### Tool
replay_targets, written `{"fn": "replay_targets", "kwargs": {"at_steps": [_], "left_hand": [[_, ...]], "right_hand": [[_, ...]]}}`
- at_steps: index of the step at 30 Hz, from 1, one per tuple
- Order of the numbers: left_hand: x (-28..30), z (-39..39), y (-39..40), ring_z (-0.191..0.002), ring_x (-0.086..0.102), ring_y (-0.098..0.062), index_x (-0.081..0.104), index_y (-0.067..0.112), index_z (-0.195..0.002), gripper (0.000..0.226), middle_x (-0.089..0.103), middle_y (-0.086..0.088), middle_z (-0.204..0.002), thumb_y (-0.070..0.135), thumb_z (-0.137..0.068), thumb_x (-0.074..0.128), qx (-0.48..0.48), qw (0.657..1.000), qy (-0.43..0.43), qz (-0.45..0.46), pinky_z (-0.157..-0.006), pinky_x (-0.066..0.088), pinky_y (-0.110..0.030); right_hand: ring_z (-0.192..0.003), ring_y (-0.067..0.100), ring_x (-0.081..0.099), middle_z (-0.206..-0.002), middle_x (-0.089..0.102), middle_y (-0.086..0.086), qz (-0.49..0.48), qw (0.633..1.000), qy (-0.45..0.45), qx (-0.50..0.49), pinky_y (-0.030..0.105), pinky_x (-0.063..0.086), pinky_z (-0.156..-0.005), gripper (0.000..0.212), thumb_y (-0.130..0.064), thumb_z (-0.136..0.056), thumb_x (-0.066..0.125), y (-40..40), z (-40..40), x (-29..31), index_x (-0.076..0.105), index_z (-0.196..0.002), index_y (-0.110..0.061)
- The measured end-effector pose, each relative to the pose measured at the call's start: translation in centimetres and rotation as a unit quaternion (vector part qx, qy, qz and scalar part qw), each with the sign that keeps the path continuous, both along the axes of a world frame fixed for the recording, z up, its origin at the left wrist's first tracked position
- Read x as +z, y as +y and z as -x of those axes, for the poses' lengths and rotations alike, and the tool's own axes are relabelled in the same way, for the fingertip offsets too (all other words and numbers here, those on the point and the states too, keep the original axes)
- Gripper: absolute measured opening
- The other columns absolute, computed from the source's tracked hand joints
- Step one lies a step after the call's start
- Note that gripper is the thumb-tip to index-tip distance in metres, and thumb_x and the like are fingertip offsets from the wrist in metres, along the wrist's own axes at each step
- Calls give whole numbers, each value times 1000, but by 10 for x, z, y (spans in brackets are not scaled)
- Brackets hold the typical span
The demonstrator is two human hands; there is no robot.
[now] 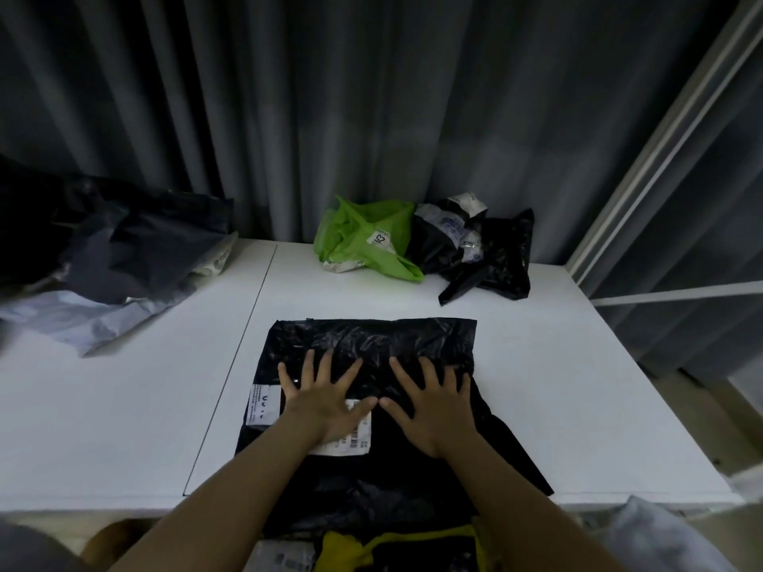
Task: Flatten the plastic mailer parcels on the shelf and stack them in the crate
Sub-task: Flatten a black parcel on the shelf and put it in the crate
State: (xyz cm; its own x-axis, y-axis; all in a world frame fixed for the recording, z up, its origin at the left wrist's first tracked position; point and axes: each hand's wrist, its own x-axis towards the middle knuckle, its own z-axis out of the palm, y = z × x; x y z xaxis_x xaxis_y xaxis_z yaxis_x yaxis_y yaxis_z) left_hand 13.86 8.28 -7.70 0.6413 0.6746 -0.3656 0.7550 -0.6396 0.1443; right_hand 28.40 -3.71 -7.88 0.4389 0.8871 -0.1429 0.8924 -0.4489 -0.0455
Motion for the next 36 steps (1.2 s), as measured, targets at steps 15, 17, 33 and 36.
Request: {"fn": "replay_targets", "kwargs": {"at_steps": [15,17,33,36], "left_hand": [[-21,-11,39,-136,-37,-35,-33,53,-134,89,-43,5,-147,92,-58,-8,26,994,-77,-67,-104,-13,-71],[-21,-11,40,-137,-36,-36,-33,53,-135,90,-43,6,-147,92,-58,-10,21,995,-70,-66,-104,-12,-71],[-17,-13,39,-139,-31,-37,-24,53,-140,86,-31,5,-154,90,-65,-2,28,998,-32,-54,-104,-13,-71],[-17,-14,39,-140,-30,-36,-22,53,-141,86,-29,4,-155,90,-66,-1,30,998,-28,-55,-104,-13,-71]], "right_hand": [[-137,38,-34,-149,-38,-4,-37,999,14,-35,67,-17,-107,82,-87,-63,-12,49,-14,-23,-26,-137,-55],[-138,38,-33,-149,-38,-4,-28,999,22,-39,68,-17,-106,81,-88,-64,-10,50,-15,-23,-26,-137,-56],[-139,40,-29,-157,-26,-1,39,997,35,-52,68,-16,-106,75,-84,-78,8,54,-14,-14,-17,-142,-55],[-140,39,-28,-158,-24,-1,42,997,37,-52,68,-15,-106,74,-84,-79,10,53,-16,-14,-15,-143,-55]]}}
